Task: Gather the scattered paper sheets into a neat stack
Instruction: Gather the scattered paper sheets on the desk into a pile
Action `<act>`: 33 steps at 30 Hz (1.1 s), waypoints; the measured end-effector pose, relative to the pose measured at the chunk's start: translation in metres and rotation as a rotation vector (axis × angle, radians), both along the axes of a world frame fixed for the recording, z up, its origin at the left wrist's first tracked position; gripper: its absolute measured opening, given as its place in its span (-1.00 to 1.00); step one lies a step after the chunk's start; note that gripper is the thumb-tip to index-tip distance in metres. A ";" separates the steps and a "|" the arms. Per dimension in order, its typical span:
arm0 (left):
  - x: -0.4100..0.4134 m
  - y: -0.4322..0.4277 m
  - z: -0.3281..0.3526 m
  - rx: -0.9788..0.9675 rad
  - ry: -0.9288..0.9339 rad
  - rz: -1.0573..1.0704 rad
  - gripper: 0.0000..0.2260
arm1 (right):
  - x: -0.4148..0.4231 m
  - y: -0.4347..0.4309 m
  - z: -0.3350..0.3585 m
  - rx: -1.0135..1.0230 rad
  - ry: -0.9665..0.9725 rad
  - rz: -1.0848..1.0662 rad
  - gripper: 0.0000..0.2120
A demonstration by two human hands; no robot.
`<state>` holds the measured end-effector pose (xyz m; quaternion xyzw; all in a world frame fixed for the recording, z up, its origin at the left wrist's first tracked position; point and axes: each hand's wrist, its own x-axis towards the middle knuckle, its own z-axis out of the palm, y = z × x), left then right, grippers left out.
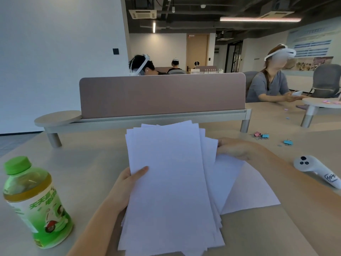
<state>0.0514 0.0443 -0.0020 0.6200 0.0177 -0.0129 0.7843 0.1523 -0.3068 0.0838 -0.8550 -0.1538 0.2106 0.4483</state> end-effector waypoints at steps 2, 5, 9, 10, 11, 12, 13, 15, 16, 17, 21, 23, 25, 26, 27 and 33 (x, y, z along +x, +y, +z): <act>0.001 0.000 -0.002 0.067 -0.020 -0.038 -0.72 | 0.002 0.011 0.004 -0.006 -0.055 0.034 -0.79; 0.004 0.001 -0.004 0.129 -0.054 -0.060 -0.71 | 0.004 0.029 0.010 -0.048 -0.129 0.054 -0.69; 0.008 0.004 -0.008 0.157 -0.096 -0.072 -0.65 | 0.017 0.041 0.002 -0.043 -0.380 -0.078 -0.74; 0.009 0.005 -0.010 0.155 -0.094 -0.064 -0.66 | 0.021 0.039 -0.002 0.024 -0.432 -0.180 -0.74; 0.010 0.005 -0.011 0.146 -0.086 -0.048 -0.68 | 0.023 0.034 -0.005 0.030 -0.484 -0.286 -0.74; 0.010 0.006 -0.012 0.126 -0.073 -0.021 -0.70 | 0.024 0.025 -0.009 -0.025 -0.524 -0.363 -0.73; 0.011 0.007 -0.013 0.102 -0.058 0.012 -0.72 | 0.021 0.018 -0.013 -0.146 -0.516 -0.354 -0.71; 0.012 0.008 -0.012 0.054 -0.040 0.062 -0.74 | 0.023 0.005 -0.030 -0.402 -0.346 -0.208 -0.61; 0.012 0.008 -0.011 0.039 -0.037 0.074 -0.74 | 0.028 0.000 -0.041 -0.552 -0.281 -0.173 -0.62; 0.012 0.008 -0.010 0.033 -0.036 0.081 -0.74 | 0.038 -0.003 -0.050 -0.699 -0.248 -0.156 -0.68; 0.012 0.008 -0.009 0.023 -0.026 0.076 -0.74 | 0.027 0.028 -0.042 -0.818 -0.268 -0.160 -0.60; 0.012 0.008 -0.009 0.005 -0.025 0.076 -0.75 | 0.021 0.038 -0.042 -0.732 -0.293 -0.103 -0.70; 0.012 0.007 -0.010 -0.026 -0.025 0.064 -0.76 | 0.020 0.037 -0.042 -0.619 -0.328 -0.230 -0.56; 0.012 0.006 -0.011 -0.039 -0.026 0.061 -0.75 | 0.019 0.032 -0.042 -0.577 -0.308 -0.335 -0.48; 0.012 0.006 -0.011 -0.048 -0.030 0.058 -0.73 | 0.020 0.024 -0.044 -0.599 -0.259 -0.403 -0.39; 0.014 0.007 -0.014 -0.071 -0.071 0.106 -0.60 | 0.030 -0.004 -0.041 -0.686 0.010 -0.452 0.05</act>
